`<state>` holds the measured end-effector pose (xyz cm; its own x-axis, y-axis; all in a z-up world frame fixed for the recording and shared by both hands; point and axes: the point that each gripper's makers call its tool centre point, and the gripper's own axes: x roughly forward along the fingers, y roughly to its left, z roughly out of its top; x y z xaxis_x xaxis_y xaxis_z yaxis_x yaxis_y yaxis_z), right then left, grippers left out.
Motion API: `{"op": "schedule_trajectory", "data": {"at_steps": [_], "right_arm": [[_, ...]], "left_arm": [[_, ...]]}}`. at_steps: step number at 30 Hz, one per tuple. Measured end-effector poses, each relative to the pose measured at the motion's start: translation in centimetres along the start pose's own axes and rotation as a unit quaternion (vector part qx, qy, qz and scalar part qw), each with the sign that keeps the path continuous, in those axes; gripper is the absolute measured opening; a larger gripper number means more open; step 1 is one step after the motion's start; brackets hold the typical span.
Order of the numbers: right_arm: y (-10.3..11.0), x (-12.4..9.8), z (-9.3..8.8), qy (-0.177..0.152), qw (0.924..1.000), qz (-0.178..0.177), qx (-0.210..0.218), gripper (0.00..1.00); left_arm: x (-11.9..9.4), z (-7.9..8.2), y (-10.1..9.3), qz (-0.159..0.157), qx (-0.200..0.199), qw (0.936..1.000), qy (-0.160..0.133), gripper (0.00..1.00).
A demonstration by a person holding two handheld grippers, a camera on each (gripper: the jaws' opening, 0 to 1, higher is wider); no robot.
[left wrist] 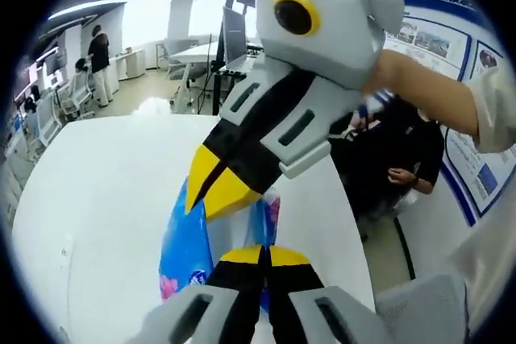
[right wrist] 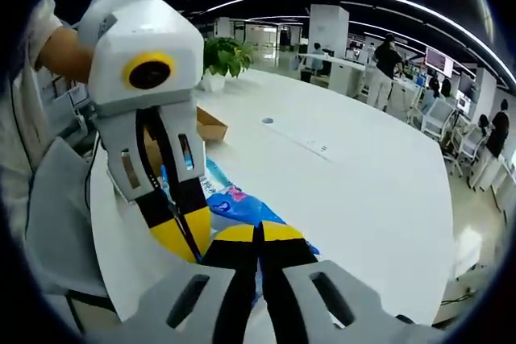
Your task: Operate the shoe box by opening the lid, removing the specified soft item, and placing it in the target area until the item is outside and the box remains undamaged.
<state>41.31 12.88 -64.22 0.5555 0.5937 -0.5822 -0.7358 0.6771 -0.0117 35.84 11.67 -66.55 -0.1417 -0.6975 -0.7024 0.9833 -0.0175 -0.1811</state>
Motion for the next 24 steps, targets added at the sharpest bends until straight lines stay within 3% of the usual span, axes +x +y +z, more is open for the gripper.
{"op": "schedule_trajectory", "data": {"at_steps": [8,16,24], "right_arm": [[-1.6,1.5,-2.2,0.018,0.9997,-0.008,0.013,0.0],[-2.3,3.7,-4.7,0.038,0.9988,-0.008,0.031,0.0],[-2.3,5.6,-6.3,0.054,0.9978,-0.007,0.039,0.0]], "left_arm": [[2.0,-0.6,1.4,-0.005,-0.001,0.9998,0.021,0.0],[3.7,-2.6,2.0,-0.004,-0.018,0.9992,0.035,0.0],[4.4,-4.0,2.5,-0.001,-0.05,0.9983,0.029,0.0]]}}
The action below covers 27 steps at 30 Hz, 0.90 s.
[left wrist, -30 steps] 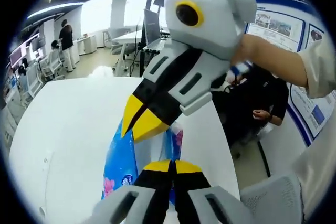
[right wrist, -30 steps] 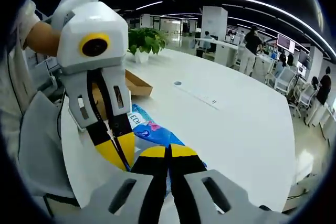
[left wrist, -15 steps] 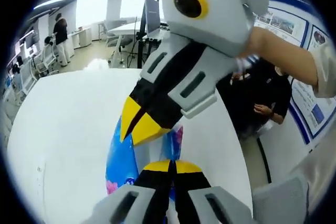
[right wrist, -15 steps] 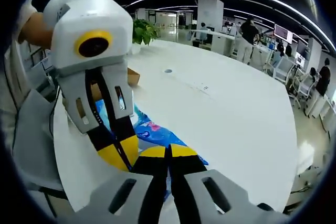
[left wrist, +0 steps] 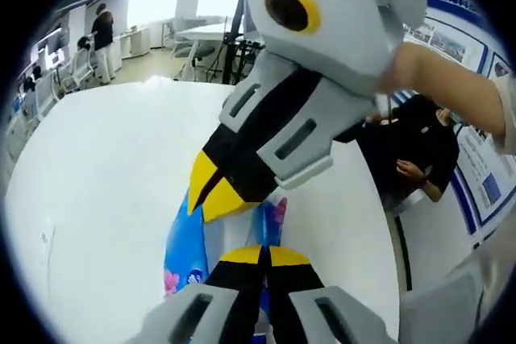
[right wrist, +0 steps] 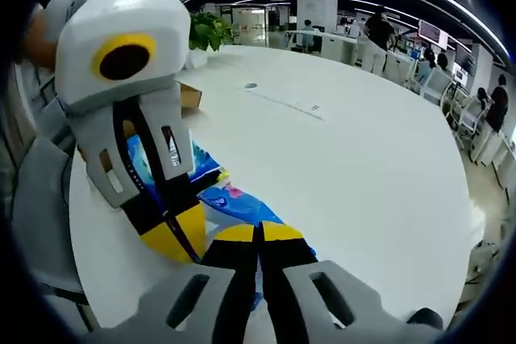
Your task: Operate the shoe box by opening the lid, removing the specified soft item, and placing it in the target area until the item is outside and the box remains undamaged.
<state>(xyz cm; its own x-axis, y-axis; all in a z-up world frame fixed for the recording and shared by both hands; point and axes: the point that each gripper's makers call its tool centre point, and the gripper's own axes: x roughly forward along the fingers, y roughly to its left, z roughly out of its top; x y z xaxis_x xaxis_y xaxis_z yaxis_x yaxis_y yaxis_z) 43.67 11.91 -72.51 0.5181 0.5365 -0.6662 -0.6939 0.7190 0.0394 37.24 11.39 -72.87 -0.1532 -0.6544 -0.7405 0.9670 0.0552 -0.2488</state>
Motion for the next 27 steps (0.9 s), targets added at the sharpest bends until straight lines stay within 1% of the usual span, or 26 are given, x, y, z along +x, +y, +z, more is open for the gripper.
{"op": "schedule_trajectory", "data": {"at_steps": [6,8,13,20,27], "right_arm": [[0.2,0.9,0.1,0.005,0.9999,0.003,-0.009,0.0],[-0.1,1.1,0.3,0.005,0.9999,0.002,-0.009,0.0],[-0.6,1.4,0.6,0.007,0.9999,-0.004,-0.008,0.0],[-1.0,1.4,0.4,0.013,0.9998,-0.01,-0.01,0.0],[-1.4,1.3,0.6,0.011,0.9997,-0.017,-0.01,0.0]], "left_arm": [[-0.2,-0.5,0.7,0.006,0.0,1.0,0.002,0.0],[-0.3,-0.3,1.0,0.012,-0.002,0.9999,-0.002,0.0],[-0.3,0.1,1.4,0.013,-0.003,0.9999,-0.005,0.0],[-0.1,0.5,1.5,0.013,-0.001,0.9999,-0.009,0.0],[-0.1,1.5,1.6,0.013,0.0,0.9998,-0.017,0.01]]}}
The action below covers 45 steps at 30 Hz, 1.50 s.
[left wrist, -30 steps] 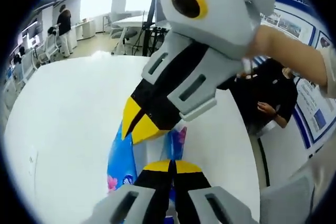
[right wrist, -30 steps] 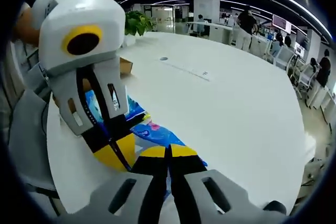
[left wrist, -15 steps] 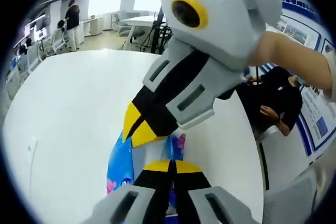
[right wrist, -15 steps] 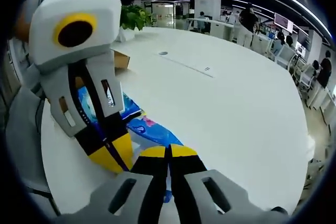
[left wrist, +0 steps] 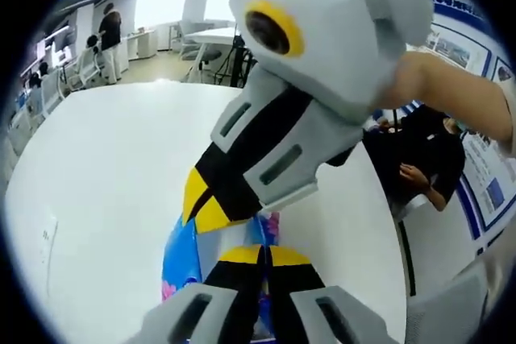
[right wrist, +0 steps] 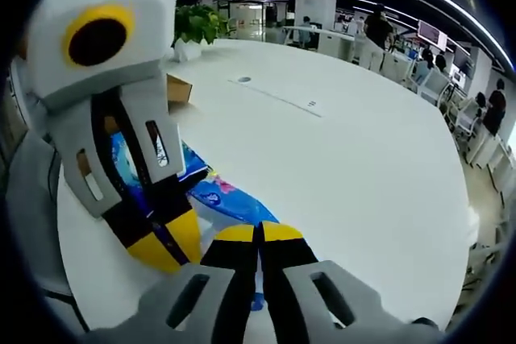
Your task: Operate the shoe box by opening the lid, removing the specified soft item, and placing it in the target area until the item is outside and the box remains undamaged.
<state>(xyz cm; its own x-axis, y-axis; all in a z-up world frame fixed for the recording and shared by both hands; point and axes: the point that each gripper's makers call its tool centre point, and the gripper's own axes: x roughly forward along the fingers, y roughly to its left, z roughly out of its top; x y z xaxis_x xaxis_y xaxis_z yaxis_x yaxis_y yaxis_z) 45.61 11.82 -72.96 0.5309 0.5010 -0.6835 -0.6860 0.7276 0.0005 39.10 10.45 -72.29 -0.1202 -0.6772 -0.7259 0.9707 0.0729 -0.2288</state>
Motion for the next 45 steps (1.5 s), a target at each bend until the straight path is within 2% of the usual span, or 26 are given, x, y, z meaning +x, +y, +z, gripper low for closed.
{"op": "schedule_trajectory", "data": {"at_steps": [10,17,20,22,27,30,33,35,37,41,44,45], "right_arm": [[-0.3,-0.4,0.4,-0.004,0.9998,-0.016,-0.006,0.0],[-0.2,-1.4,0.9,-0.01,0.9996,-0.026,-0.005,0.05],[0.3,-2.1,1.4,-0.018,0.9994,-0.03,-0.004,0.07],[0.7,-2.6,1.8,-0.025,0.9992,-0.032,-0.006,0.08],[1.7,-4.3,2.9,-0.039,0.9979,-0.051,0.007,0.15],[2.9,-5.3,3.5,-0.043,0.9976,-0.055,0.004,0.18],[4.0,-6.3,4.0,-0.045,0.9972,-0.061,0.0,0.22],[4.6,-6.8,4.3,-0.046,0.997,-0.063,0.0,0.24],[5.5,-7.4,4.5,-0.046,0.9967,-0.066,-0.001,0.26],[7.0,-8.4,4.4,-0.038,0.9967,-0.072,-0.002,0.29],[8.0,-8.8,4.4,-0.037,0.9964,-0.076,-0.003,0.33],[8.2,-9.0,4.4,-0.038,0.9964,-0.075,-0.003,0.34]], "left_arm": [[-0.3,0.8,-0.2,0.012,0.011,0.9998,-0.015,0.1],[-2.0,1.1,-0.5,0.027,0.015,0.9992,-0.027,0.15],[-3.2,1.3,-1.1,0.031,0.012,0.9986,-0.041,0.17],[-3.7,1.2,-1.4,0.034,0.014,0.9985,-0.04,0.2],[-5.9,0.3,-2.5,0.046,0.018,0.998,-0.039,0.24],[-7.1,0.2,-2.8,0.057,0.014,0.9969,-0.051,0.29],[-8.8,-0.2,-3.2,0.07,0.001,0.9956,-0.062,0.31],[-10.2,-0.6,-3.3,0.09,-0.02,0.9928,-0.076,0.32],[-11.5,-1.2,-3.4,0.11,-0.018,0.9905,-0.081,0.34],[-14.1,-2.7,-3.9,0.127,-0.007,0.9884,-0.082,0.36],[-15.8,-3.5,-4.2,0.131,-0.021,0.9868,-0.092,0.41],[-16.6,-3.7,-4.4,0.132,-0.029,0.9854,-0.104,0.43]]}}
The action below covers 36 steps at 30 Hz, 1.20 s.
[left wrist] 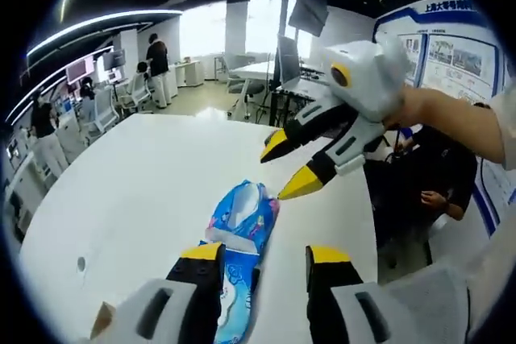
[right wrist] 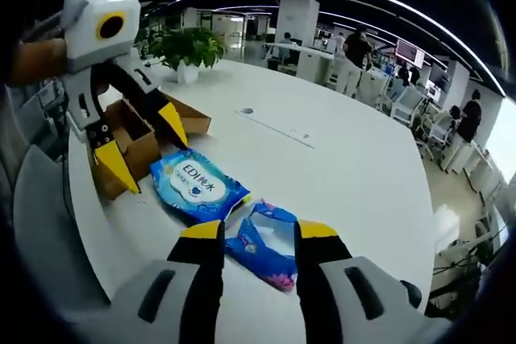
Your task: Operate the shoe box by opening the lid, removing the specified soft item, and placing it in the target area until the item is outside and the box remains undamaged.
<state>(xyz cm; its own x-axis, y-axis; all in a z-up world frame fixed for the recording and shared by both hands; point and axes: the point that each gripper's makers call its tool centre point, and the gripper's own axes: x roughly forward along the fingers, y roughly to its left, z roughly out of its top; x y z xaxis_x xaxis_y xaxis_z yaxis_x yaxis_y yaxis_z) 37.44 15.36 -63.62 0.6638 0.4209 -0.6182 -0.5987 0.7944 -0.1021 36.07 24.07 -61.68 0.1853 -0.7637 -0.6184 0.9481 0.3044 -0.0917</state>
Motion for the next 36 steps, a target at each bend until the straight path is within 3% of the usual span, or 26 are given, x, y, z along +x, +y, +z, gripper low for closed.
{"op": "schedule_trajectory", "data": {"at_steps": [9,14,21,27,36], "right_arm": [[2.9,-0.7,0.9,-0.011,0.9999,0.01,-0.008,0.39],[3.8,-0.7,1.4,-0.01,0.9997,0.015,-0.018,0.41],[6.3,-0.6,2.7,-0.009,0.9988,0.036,-0.031,0.45],[8.8,0.4,3.6,-0.001,0.9973,0.062,-0.04,0.48],[12.0,2.2,4.9,0.009,0.992,0.105,-0.069,0.54]], "left_arm": [[-5.3,-1.5,0.7,0.028,-0.017,0.9989,-0.035,0.47],[-7.5,-2.6,1.3,0.044,-0.019,0.9983,-0.034,0.47],[-10.7,-3.8,2.4,0.075,-0.046,0.9945,-0.057,0.51],[-13.7,-6.3,3.8,0.111,-0.074,0.989,-0.066,0.56],[-19.4,-11.5,6.2,0.174,-0.113,0.9761,-0.065,0.59]]}}
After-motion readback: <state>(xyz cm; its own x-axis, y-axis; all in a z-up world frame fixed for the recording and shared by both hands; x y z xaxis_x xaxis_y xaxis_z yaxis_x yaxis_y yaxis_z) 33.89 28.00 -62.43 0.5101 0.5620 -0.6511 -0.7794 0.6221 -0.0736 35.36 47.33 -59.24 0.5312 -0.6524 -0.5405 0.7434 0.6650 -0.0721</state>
